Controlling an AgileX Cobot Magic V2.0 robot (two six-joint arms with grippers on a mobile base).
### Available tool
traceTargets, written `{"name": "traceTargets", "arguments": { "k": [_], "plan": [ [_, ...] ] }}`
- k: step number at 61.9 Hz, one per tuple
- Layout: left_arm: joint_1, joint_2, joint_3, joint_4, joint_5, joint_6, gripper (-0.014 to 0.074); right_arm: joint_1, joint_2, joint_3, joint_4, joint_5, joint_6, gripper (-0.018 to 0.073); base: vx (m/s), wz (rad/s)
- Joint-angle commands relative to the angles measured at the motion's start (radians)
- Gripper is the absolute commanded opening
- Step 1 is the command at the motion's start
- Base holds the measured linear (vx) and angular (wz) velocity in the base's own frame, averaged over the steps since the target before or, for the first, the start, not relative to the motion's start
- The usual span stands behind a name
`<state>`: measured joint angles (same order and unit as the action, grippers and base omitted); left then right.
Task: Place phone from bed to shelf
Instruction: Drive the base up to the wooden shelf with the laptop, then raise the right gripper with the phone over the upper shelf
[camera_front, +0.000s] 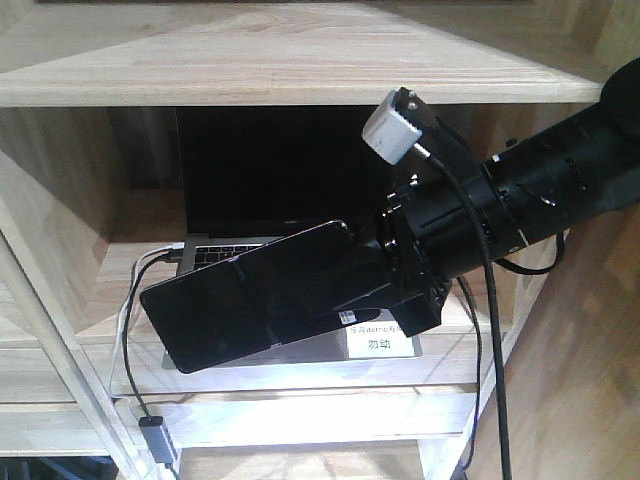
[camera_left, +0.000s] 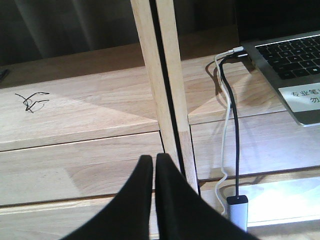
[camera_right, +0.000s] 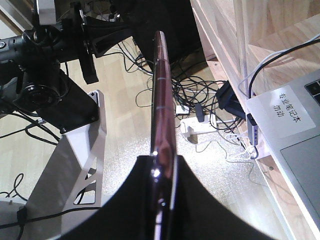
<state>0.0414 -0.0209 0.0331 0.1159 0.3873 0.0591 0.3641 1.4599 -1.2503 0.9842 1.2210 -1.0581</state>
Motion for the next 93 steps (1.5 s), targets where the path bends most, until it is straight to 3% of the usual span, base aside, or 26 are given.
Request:
{"name": "traceTargets", "arguments": {
  "k": [1,49,75,93],
  "plan": [
    [0.001,-0.008,0.005,-0.001,-0.072,0.000,0.0001,-0.001,-0.036,-0.026,0.075,0.057,0.000,-0.0002,0.00,0.00],
    [0.001,-0.008,0.005,-0.001,-0.072,0.000,0.0001,-0.001,-0.036,-0.026,0.087,0.022,0.000,-0.0002,0.00,0.00],
    [0.001,-0.008,0.005,-0.001,-0.072,0.000,0.0001,-0.001,-0.051,-0.029,0.257,0.022,0.000,-0.0002,0.00,0.00],
    [0.001,-0.008,0.005,-0.001,-0.072,0.000,0.0001,-0.001,-0.131,-0.151,0.313,-0.135,0.007,-0.0002,0.00,0.00]
  ]
}}
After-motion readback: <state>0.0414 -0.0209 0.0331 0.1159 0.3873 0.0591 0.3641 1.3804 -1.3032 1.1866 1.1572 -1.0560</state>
